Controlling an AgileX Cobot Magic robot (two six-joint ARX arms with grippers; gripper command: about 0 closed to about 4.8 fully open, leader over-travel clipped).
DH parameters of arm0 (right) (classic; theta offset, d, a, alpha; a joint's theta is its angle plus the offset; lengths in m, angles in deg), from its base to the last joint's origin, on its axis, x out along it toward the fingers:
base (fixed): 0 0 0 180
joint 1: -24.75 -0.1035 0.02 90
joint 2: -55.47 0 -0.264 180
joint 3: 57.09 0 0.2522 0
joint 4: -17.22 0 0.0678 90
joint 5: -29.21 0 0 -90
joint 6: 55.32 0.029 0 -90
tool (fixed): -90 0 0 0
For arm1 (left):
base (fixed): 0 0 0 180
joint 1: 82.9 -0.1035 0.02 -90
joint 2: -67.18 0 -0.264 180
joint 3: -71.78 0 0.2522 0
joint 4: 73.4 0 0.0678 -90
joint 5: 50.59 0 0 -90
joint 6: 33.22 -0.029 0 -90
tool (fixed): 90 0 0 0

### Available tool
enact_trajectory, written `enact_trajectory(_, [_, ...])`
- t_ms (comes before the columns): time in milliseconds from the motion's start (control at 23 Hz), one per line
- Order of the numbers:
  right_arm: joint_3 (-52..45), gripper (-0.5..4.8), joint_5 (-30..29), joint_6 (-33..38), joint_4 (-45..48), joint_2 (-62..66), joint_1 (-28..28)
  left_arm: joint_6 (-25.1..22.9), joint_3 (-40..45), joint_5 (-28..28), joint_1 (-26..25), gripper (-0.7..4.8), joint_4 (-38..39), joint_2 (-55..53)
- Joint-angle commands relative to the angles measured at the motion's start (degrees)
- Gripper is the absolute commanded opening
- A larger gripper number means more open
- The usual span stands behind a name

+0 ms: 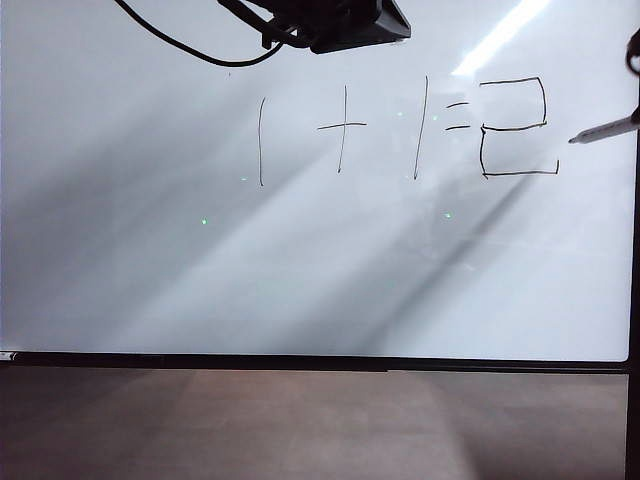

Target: Reach to the right to find the marker pen, pick it up, and write the answer to the math problem on the whiteboard.

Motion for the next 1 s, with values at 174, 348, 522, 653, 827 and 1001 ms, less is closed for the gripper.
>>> enact_trajectory(174, [-2.7,-0.06,4.5,-0.6,-4.7,-9.8,-0.5,0.2,-0.1,0.3,-0.1,0.27,-0.5,0.2])
enact_trajectory(348, [-3.6,-0.06,3.9,-2.2,-8.4,-14.7,-0.5,0.2,-0.1,0.3,-0.1,0.27,-0.5,0.2])
enact_trajectory(522, [-5.0,-0.06,1.7,-2.3,-11.1,-19.4,-0.5,0.2,-0.1,0.3,-0.1,0.27,-0.5,0.2])
enact_trajectory(653, [-7.7,-0.06,0.7,-2.3,-11.7,-23.4,-0.5,0.2,-0.1,0.3,-0.1,0.27,-0.5,0.2])
enact_trajectory(827, [-13.4,-0.06,0.5,-1.8,-11.6,-29.6,-0.5,0.2,-0.1,0.3,-0.1,0.27,-0.4,0.2])
enact_trajectory(1001, [-17.0,-0.05,0.5,-1.8,-11.7,-34.3,-0.5,0.2,-0.1,0.3,-0.1,0.27,-0.3,0.2])
